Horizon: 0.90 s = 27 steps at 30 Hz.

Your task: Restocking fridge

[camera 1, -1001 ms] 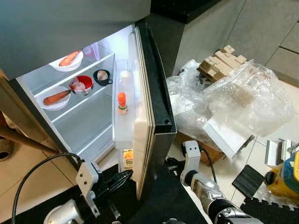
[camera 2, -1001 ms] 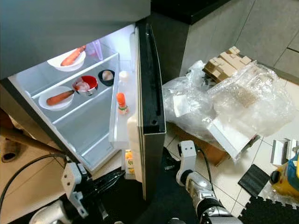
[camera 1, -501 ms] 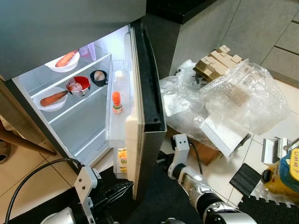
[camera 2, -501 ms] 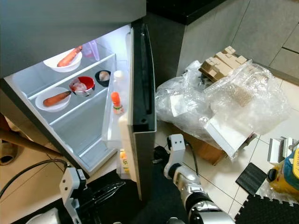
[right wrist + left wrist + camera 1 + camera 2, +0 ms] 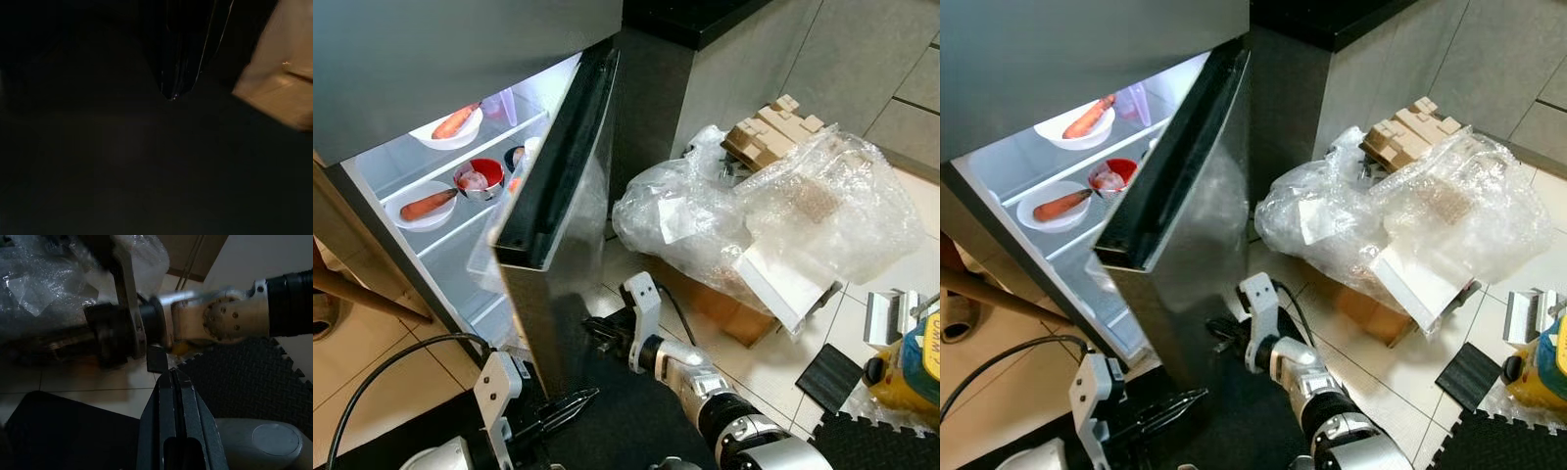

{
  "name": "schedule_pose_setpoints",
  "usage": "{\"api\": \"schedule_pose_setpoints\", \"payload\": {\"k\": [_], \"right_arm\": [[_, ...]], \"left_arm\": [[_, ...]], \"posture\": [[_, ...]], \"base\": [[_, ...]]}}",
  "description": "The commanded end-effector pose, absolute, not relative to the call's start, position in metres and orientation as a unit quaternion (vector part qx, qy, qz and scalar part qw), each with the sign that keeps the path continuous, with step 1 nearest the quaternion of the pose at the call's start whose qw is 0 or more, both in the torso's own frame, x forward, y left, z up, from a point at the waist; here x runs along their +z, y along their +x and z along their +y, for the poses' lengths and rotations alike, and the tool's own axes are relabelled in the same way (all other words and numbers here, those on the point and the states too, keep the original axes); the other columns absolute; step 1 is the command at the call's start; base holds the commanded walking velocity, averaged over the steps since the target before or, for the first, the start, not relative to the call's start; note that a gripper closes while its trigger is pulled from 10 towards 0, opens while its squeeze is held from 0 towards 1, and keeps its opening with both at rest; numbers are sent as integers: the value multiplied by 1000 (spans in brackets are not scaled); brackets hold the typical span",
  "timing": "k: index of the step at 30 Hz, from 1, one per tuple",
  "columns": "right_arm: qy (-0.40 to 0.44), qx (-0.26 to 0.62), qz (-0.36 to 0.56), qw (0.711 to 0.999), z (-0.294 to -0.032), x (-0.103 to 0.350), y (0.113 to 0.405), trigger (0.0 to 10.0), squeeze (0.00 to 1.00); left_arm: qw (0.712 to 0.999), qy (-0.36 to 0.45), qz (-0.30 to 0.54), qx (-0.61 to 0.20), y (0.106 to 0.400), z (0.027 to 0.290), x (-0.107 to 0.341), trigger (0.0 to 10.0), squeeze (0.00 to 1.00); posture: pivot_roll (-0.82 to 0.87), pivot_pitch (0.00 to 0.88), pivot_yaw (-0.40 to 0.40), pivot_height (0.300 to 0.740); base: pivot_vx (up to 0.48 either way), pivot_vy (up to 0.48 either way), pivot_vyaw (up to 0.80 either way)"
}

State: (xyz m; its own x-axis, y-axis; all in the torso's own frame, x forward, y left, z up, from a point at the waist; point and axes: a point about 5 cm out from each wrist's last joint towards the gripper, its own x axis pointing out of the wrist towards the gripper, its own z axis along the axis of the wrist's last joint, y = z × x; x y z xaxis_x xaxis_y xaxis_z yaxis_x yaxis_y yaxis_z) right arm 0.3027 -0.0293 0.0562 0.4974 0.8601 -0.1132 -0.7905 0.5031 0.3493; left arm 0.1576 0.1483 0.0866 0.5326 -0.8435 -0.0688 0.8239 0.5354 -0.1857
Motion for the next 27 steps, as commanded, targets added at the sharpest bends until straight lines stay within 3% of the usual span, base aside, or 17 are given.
{"api": "schedule_pose_setpoints", "payload": {"k": [1,2,3,4,5,6,7,8,10,11,13,14,16,21,27], "right_arm": [[244,585,82,769,83,102,268,1569,0],[253,569,81,778,80,103,273,3569,0],[228,519,104,817,62,89,283,9922,0],[228,519,104,817,62,89,283,9922,0],[187,460,136,857,38,71,293,10000,0],[187,460,136,857,38,71,293,10000,0],[137,397,174,891,4,48,299,10000,0],[137,397,174,891,4,48,299,10000,0],[67,330,218,916,-46,21,298,10000,0],[67,330,218,916,-46,21,298,10000,0],[12,274,256,927,-96,-4,287,10000,0],[12,274,256,927,-96,-4,287,10000,0],[-14,237,277,931,-127,-19,272,10000,0],[-3,198,269,942,-141,-26,261,10000,0],[17,172,245,954,-141,-25,259,10000,0]], "left_arm": [[874,-52,95,-474,154,152,79,10000,0],[878,-51,94,-467,155,153,77,10000,0],[883,-46,91,-459,156,155,76,10000,0],[883,-46,91,-459,156,155,76,10000,0],[894,-35,88,-438,160,157,74,10000,0],[894,-35,88,-438,160,157,74,10000,0],[910,-6,89,-405,167,161,67,10000,0],[910,-6,89,-405,167,161,67,10000,0],[934,30,88,-346,180,168,58,10000,0],[934,30,88,-346,180,168,58,10000,0],[944,51,79,-316,197,169,55,10000,0],[944,51,79,-316,197,169,55,10000,0],[945,58,63,-314,210,161,56,10000,0],[935,80,40,-344,231,137,56,10000,0],[944,117,26,-306,257,129,55,10000,0]], "posture": [[-56,152,-50,731],[-55,152,-54,731],[-57,155,-56,731],[-57,155,-56,731],[-57,157,-56,731],[-57,157,-56,731],[-60,158,-57,731],[-60,158,-57,731],[-63,156,-58,731],[-63,156,-58,731],[-69,156,-54,731],[-69,156,-54,731],[-84,156,-44,731],[-94,155,-37,731],[-106,156,-20,731]], "base": [[0,0,0],[0,0,0],[0,0,0],[0,0,0],[0,0,0],[0,0,0],[0,0,0],[0,0,0],[0,0,0],[0,0,0],[0,0,0],[0,0,0],[0,0,0],[0,0,0],[0,0,0]]}}
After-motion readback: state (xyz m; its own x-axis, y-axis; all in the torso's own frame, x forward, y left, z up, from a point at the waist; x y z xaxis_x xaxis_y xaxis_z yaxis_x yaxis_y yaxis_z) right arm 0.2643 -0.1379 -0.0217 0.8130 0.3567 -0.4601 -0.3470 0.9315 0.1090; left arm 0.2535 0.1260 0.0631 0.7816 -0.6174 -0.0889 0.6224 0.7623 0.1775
